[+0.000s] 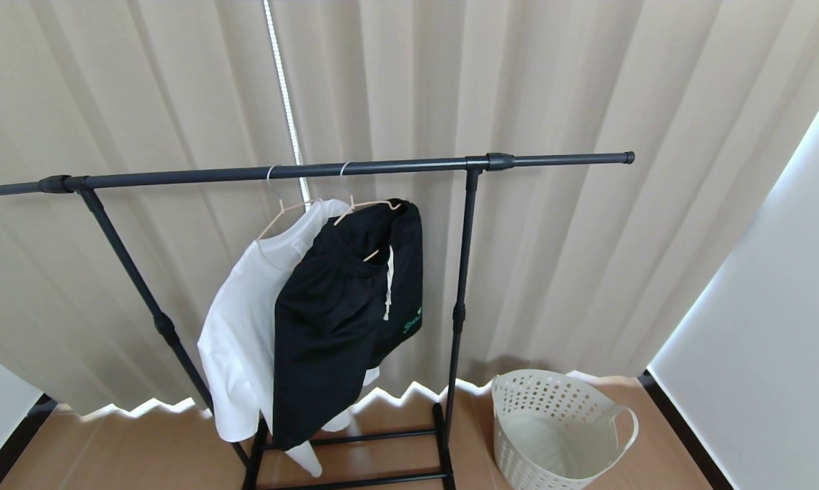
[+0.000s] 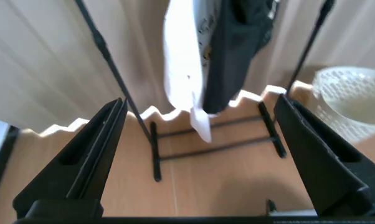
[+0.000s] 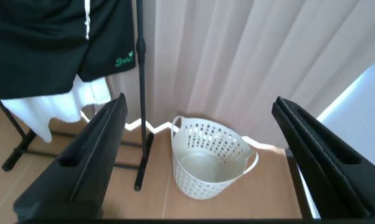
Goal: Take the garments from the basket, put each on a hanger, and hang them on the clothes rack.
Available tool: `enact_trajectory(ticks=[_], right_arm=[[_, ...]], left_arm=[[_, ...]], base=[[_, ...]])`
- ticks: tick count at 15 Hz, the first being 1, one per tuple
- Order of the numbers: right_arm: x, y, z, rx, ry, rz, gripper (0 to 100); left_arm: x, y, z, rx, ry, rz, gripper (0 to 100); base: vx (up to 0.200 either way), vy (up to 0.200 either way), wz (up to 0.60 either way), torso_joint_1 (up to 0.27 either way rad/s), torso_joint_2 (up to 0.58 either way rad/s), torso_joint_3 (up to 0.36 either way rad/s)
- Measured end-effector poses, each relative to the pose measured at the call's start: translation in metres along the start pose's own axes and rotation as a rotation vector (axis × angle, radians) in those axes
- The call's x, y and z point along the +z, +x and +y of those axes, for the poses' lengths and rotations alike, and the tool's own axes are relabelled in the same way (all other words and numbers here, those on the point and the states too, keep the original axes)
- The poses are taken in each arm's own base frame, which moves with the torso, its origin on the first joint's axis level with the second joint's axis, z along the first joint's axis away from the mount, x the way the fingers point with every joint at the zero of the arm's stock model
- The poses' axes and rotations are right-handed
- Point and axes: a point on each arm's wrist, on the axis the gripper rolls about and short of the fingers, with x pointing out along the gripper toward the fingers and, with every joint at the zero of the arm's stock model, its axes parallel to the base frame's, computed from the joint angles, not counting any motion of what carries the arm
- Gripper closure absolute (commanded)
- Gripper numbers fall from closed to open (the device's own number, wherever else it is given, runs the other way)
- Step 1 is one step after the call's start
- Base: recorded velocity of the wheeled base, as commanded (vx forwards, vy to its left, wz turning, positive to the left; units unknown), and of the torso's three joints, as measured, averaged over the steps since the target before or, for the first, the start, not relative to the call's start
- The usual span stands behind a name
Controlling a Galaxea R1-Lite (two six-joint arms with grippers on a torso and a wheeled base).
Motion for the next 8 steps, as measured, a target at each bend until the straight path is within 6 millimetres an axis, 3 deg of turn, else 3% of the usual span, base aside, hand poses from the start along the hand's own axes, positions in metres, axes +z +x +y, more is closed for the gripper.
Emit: enact_trajectory(ticks=[8], right_arm=[[-0.0013,-0.0022,0.0006,-0.010,0.003,-0.030,0]], left_arm=[[-0.0033,-0.0089,-0.0048,0.071,-0.053,-0.091,0]], base=[[0.000,0.000,0.00,0.000,0.00,0.000]])
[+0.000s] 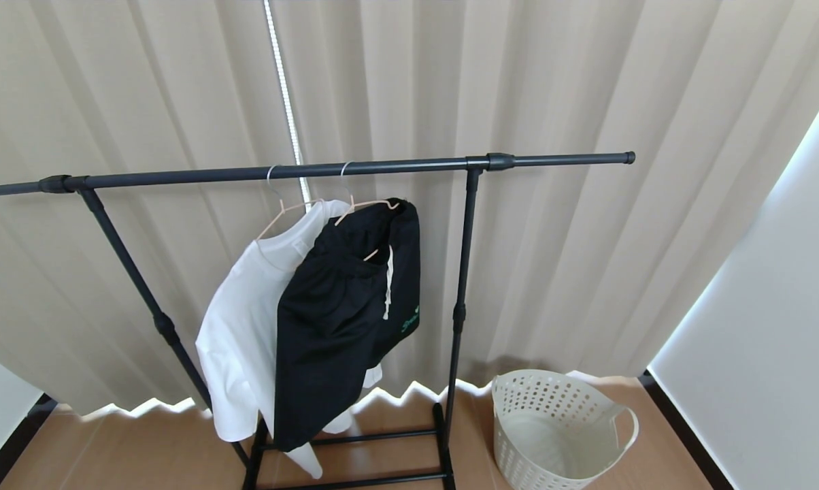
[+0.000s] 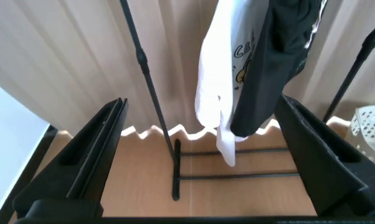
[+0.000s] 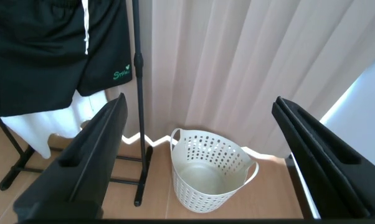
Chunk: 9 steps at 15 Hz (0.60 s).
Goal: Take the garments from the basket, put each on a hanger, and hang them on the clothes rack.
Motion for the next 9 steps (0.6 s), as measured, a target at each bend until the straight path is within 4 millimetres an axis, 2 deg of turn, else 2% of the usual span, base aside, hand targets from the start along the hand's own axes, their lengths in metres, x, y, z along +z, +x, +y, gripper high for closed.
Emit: enact_trajectory(ticks=[3,9], right_arm=[[-0.0001,0.0000,0.0000,0.000,-0.003,0.000,0],[0.0000,0.0000,-0.0001,-0.002,-0.005,-0.002,0]], left_arm=[[-0.0012,-0.0023,-0.0001,0.003,-0.123,-0.029,0],[-0.0015,-0.0028,-0.0001,0.005,-0.121,-0.038,0]], base=[[0.000,0.000,0.00,0.000,0.00,0.000],[0.000,0.000,0.00,0.000,0.00,0.000]])
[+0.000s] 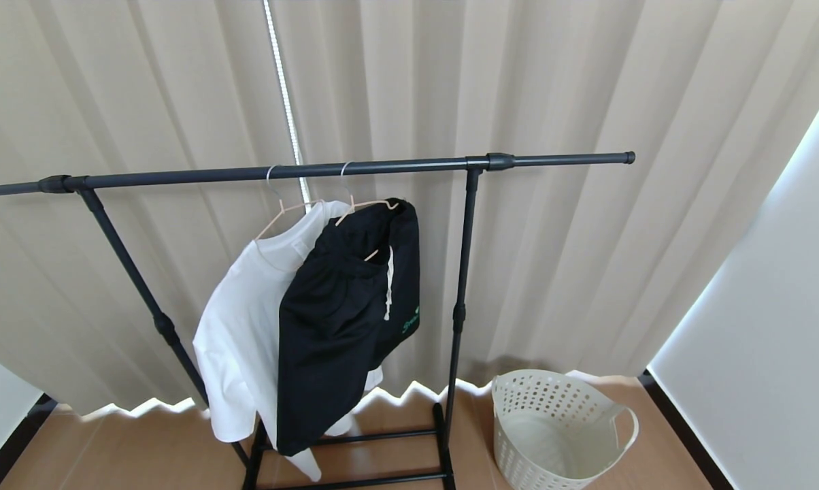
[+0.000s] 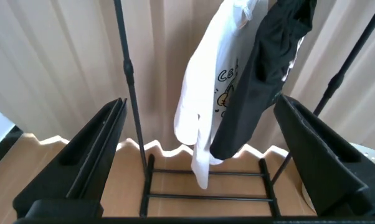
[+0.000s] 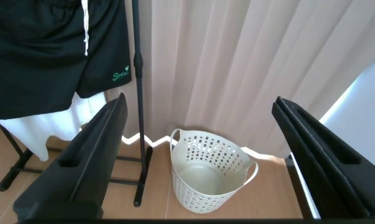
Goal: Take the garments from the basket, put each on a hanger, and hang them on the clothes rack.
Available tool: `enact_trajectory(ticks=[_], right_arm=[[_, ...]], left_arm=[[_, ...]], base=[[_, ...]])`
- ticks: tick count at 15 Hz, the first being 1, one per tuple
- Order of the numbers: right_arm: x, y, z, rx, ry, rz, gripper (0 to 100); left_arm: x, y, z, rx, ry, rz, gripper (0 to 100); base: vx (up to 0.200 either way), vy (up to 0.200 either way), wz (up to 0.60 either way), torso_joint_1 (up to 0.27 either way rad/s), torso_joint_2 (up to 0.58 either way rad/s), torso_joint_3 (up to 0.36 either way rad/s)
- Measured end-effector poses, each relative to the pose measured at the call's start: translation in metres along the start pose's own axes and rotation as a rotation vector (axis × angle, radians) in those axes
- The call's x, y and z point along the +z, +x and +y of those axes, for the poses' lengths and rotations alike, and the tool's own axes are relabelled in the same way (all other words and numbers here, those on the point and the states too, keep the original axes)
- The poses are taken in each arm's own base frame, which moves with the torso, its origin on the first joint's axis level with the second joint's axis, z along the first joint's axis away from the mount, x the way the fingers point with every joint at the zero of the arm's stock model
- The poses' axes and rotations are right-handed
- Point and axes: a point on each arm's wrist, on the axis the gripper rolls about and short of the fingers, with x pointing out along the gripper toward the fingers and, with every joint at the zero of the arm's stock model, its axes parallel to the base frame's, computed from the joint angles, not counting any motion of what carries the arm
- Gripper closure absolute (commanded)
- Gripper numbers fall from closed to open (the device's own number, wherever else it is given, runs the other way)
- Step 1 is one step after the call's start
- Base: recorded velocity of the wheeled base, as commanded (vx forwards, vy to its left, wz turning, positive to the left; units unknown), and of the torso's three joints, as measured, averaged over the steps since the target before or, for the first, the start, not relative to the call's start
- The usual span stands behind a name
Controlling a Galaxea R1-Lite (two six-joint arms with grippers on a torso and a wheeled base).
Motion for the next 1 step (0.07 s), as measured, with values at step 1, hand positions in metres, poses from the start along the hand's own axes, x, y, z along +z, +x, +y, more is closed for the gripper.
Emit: enact_trajectory(ticks=[1], right_arm=[[-0.0001,0.0000,0.0000,0.000,0.000,0.000,0]], left_arm=[[0.0000,0.0000,0.0000,0.000,0.000,0.000,0]], base=[[0.000,0.000,0.00,0.000,0.00,0.000]])
